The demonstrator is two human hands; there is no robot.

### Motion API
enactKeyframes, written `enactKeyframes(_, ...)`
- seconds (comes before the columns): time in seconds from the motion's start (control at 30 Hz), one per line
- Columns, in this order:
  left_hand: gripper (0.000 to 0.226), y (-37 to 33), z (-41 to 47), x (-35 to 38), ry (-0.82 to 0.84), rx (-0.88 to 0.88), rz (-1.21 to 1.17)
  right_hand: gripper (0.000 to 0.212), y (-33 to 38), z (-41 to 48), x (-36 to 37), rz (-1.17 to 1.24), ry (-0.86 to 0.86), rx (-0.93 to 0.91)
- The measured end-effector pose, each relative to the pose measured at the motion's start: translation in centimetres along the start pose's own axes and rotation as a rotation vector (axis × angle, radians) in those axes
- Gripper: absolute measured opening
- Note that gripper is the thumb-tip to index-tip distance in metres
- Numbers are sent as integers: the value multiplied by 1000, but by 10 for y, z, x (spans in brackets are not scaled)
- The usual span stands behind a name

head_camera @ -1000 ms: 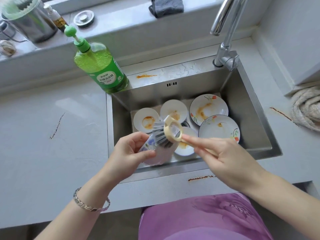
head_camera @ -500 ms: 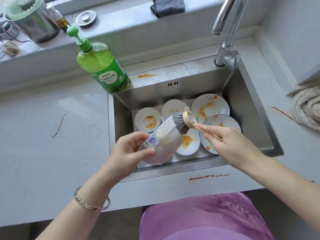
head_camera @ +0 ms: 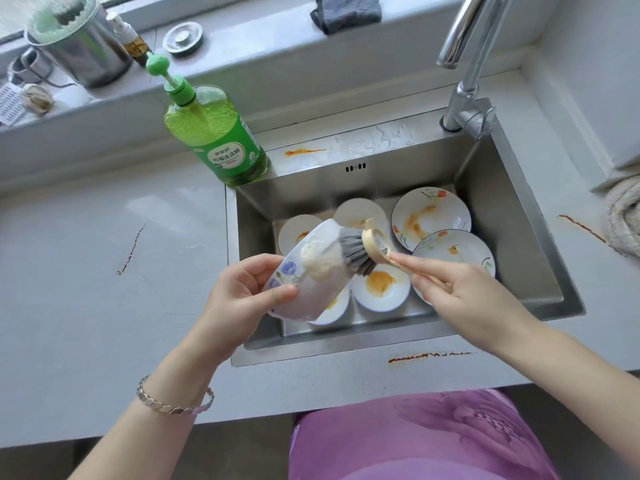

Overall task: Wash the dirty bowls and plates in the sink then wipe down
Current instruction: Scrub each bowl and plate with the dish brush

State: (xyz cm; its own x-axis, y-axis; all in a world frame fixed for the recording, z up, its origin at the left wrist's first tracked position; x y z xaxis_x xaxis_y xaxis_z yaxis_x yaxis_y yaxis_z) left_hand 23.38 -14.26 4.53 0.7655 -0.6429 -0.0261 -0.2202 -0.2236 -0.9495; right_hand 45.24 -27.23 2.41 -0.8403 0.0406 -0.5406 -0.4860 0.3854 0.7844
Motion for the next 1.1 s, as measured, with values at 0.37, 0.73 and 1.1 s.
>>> enactKeyframes(0.37,28,-7,3,-1,77,-32,28,39,11,10,-10,71,-27,8)
enactKeyframes(0.73,51,-11,8,-3,-5,-3,-174,35,-19,31,5,608,156,358)
enactKeyframes(1.1,47,-16,26,8,-85,-20,-242,34,-18,40,-10,705,91,365)
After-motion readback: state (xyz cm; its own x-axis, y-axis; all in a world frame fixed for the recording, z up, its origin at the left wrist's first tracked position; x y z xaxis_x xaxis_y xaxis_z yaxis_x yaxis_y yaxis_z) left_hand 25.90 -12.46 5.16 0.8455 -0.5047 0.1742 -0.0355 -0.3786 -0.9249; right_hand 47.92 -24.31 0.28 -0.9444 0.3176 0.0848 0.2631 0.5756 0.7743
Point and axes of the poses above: each hand's wrist, its own z-axis towards the middle knuckle, its own x-axis out of the palm, y = z × x, the point moved 2 cm from there along z, towards the middle knuckle, and after that the axes turned 1 degree about x, right-handed, at the moved point
